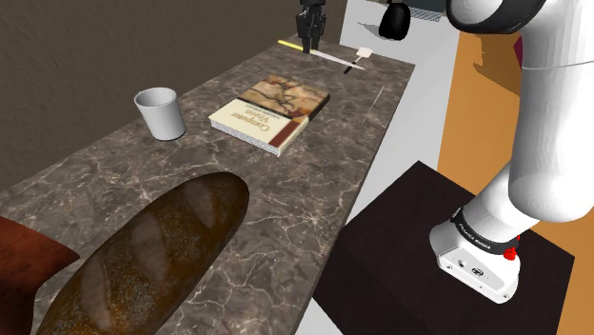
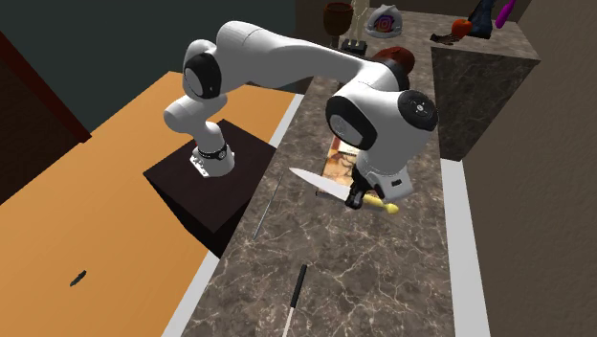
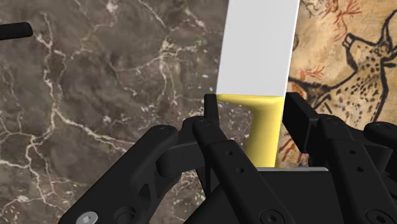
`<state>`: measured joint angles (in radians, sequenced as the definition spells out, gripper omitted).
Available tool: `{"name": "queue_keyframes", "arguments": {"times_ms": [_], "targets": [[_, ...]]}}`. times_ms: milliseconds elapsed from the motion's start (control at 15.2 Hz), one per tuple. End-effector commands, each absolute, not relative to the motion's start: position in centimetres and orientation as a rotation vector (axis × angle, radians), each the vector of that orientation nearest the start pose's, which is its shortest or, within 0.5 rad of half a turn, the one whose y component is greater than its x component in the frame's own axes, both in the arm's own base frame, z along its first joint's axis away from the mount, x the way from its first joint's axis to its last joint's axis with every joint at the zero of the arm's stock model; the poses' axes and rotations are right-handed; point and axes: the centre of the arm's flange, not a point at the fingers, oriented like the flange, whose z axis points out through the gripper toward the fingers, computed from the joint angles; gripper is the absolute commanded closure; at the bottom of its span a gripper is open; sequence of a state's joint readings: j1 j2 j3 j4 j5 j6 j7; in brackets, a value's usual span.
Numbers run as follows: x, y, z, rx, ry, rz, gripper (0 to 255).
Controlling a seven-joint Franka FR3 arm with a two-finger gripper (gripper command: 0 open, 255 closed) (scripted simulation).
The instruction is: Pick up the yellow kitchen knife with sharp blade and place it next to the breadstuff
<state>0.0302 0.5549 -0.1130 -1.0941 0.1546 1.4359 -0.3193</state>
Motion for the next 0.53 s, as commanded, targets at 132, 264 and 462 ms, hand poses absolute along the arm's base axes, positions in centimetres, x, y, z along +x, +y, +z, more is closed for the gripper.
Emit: {"name": "queue_keyframes", "arguments": {"times_ms": [132, 264, 462], "targets": [[68.9, -1.8, 51.0, -2.971, -0.376, 0.283, 255], [68.9, -1.8, 52.0, -2.971, -0.376, 0.283, 255], [68.0, -0.9, 52.7, -2.971, -0.376, 0.283, 255]]}}
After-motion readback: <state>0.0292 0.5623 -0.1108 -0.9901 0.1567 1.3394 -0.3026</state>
